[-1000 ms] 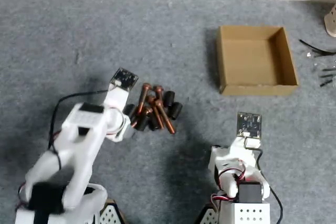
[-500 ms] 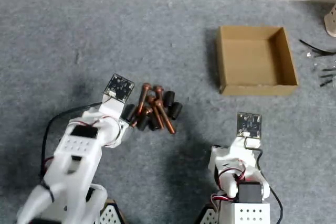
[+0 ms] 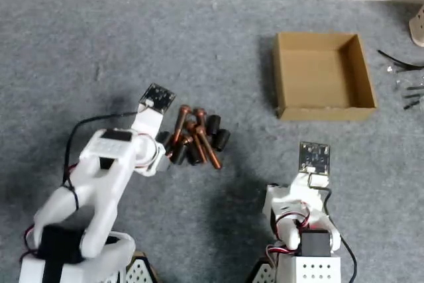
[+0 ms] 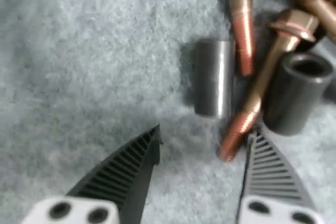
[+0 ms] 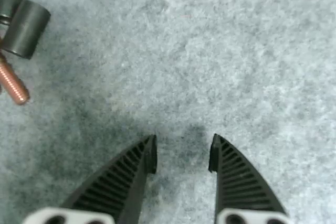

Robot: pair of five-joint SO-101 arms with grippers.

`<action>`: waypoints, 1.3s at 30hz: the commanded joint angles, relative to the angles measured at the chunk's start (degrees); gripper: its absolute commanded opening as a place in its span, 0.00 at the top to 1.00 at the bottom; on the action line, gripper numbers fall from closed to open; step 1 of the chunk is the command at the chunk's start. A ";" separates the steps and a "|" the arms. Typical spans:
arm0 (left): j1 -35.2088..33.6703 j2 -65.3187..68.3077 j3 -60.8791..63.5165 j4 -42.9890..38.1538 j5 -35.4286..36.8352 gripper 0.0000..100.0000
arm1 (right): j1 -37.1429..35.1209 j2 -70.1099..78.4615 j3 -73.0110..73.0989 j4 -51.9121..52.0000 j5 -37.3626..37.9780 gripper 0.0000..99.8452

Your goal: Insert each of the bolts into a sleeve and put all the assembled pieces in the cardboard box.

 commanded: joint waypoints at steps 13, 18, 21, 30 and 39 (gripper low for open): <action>-0.66 -15.60 8.04 -3.87 0.00 0.75 | 0.13 -0.57 7.52 0.40 -0.35 0.84; -0.66 -15.69 8.04 -3.87 0.00 0.86 | 0.13 -0.57 7.52 0.40 -0.35 0.84; -0.66 -15.69 8.04 -3.87 0.00 0.98 | 0.13 -0.57 7.52 0.40 -0.35 0.84; -0.66 -16.04 8.04 -3.87 0.00 0.99 | 0.13 -0.57 7.52 0.40 -0.35 0.84; -0.66 -15.78 8.13 -3.87 0.09 0.99 | 0.13 -0.57 7.52 0.40 -0.35 0.84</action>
